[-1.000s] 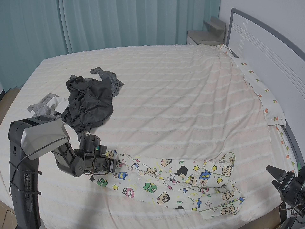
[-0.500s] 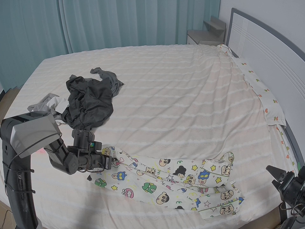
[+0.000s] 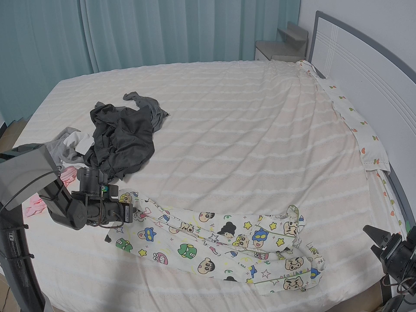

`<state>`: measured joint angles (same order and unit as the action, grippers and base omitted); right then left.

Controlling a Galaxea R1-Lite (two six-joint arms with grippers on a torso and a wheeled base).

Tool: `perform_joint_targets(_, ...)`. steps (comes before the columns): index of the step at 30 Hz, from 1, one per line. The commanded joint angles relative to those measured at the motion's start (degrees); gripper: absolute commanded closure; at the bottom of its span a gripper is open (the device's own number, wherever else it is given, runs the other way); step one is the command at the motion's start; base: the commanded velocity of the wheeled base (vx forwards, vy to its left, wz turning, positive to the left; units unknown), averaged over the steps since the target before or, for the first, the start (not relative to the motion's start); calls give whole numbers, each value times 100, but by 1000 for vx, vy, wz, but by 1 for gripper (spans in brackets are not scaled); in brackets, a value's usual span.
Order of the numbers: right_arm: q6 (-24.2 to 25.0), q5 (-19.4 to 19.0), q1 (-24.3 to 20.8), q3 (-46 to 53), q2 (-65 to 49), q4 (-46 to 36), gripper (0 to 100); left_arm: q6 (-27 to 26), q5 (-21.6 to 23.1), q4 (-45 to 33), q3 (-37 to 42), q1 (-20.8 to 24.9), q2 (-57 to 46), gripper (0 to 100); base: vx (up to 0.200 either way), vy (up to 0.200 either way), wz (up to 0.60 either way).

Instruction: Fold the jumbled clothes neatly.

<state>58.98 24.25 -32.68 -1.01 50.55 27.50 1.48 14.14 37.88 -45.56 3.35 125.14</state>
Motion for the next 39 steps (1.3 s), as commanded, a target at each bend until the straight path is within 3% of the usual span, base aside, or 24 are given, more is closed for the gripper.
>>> perform_joint_targets(1, 0, 1, -1, 101, -2, 1, 0, 2, 62, -35, 100, -291, -288, 100, 0, 0, 0)
perform_joint_targets(6, 8, 1, -1, 101, -2, 1, 0, 2, 309, -342, 205, -731, -543, 100, 0, 0, 0)
perform_joint_targets(17, 17, -8, -1, 101, -11, 1, 0, -16, 792, -474, 152, -2155, -859, 100, 0, 0, 0)
perform_joint_targets(25, 26, -8, -1, 101, -11, 1, 0, -121, 1091, -1125, -164, -2735, -1141, 100, 0, 0, 0)
perform_joint_targets(29, 26, -52, -1, 101, -11, 1, 0, -121, 1091, -1626, -234, -2691, -1562, 100, 0, 0, 0)
perform_joint_targets(33, 26, -87, -1, 101, -28, -8, 0, -77, 1020, -2074, -226, -2295, -1967, 100, 0, 0, 0)
perform_joint_targets(35, 26, -96, -1, 101, -63, -8, 0, -77, 810, -2311, -182, -1882, -2239, 100, 0, 0, 0)
perform_joint_targets(36, 26, -96, -1, 101, -63, -8, 0, -77, 810, -2311, -182, -1882, -2239, 100, 0, 0, 0)
perform_joint_targets(39, 26, -122, -1, 101, -81, -8, 0, 134, 150, -2627, -173, -898, -2591, 100, 0, 0, 0)
